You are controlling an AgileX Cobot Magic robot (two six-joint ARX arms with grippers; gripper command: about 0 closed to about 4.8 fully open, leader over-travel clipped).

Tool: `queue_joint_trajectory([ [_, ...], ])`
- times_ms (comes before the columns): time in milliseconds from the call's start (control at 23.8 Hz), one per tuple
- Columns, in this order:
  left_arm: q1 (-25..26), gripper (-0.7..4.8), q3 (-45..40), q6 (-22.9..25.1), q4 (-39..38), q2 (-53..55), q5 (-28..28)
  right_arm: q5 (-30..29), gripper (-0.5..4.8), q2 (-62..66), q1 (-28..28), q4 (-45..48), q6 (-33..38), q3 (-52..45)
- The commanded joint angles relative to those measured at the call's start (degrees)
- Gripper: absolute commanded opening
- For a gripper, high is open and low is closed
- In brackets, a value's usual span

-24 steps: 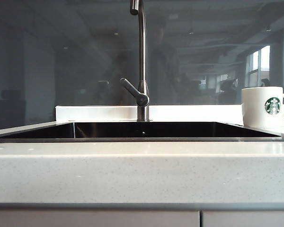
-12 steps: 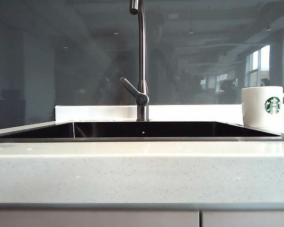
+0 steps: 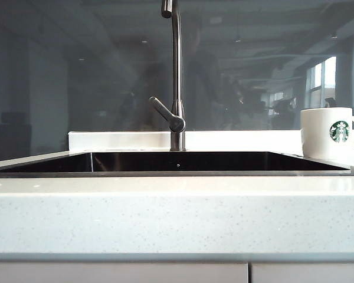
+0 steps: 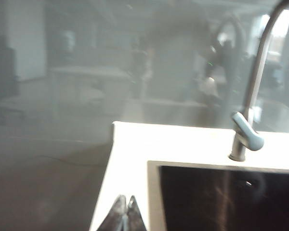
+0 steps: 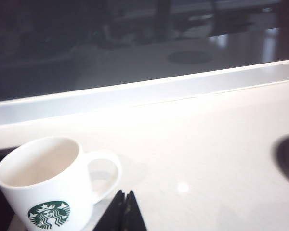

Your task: Pick up the mug next to the sink, go to the faucet to get some water, pour the water into the sink, and finally put the mug back to its place.

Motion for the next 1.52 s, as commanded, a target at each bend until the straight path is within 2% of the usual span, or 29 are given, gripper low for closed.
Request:
queue_joint_trajectory([
  [42,0.0,-0.05,1.77,-0.17,8.98,10.14,2.45,-17.94,0.73,15.61,-5.35,10.67,-0.7,5.97],
  [84,0.0,-0.05,2.6,-0.17,12.02,15.52,2.38,-20.41,1.68,20.76,-5.81,10.6,-0.74,8.76],
  [126,0.0,-0.05,3.28,-0.15,14.34,18.93,2.45,-20.79,1.95,23.65,-5.81,10.64,-0.87,10.43],
  [168,0.0,-0.05,4.98,-0.17,18.73,25.51,4.5,-21.38,1.94,27.71,-5.81,10.64,-2.27,12.76],
  [295,0.0,-0.05,9.7,-0.17,24.63,37.9,7.26,-21.22,1.94,32.94,-4.39,10.69,-6.99,15.43],
  [379,-0.02,-0.05,15.82,-0.17,27.87,49.18,13.11,-21.07,1.94,37.27,-3.17,10.75,-11.47,17.11],
  [631,-0.07,-0.04,29.9,-0.17,28.65,66.71,18.71,-17.64,1.94,43.76,-1.9,17.75,-12.61,17.4],
  [842,-0.7,-0.04,36.28,-0.17,28.59,73.0,21.18,-17.64,1.94,47.84,-1.81,21.92,-12.57,19.5],
  [1179,-1.38,-0.05,36.41,0.28,29.0,73.37,19.98,-17.81,1.91,51.65,-1.77,21.0,-11.8,25.94],
  [1305,-1.27,-0.04,36.41,0.28,29.05,73.4,19.67,-17.84,1.56,52.35,-1.55,19.8,-10.47,27.5],
  [1431,-1.29,-0.04,36.41,0.28,29.05,73.4,19.69,-17.77,0.99,52.39,-1.16,18.97,-10.49,28.22],
  [1515,-1.29,-0.04,36.41,0.28,29.05,73.4,19.65,-17.84,0.89,52.39,-1.07,18.51,-10.47,28.55],
])
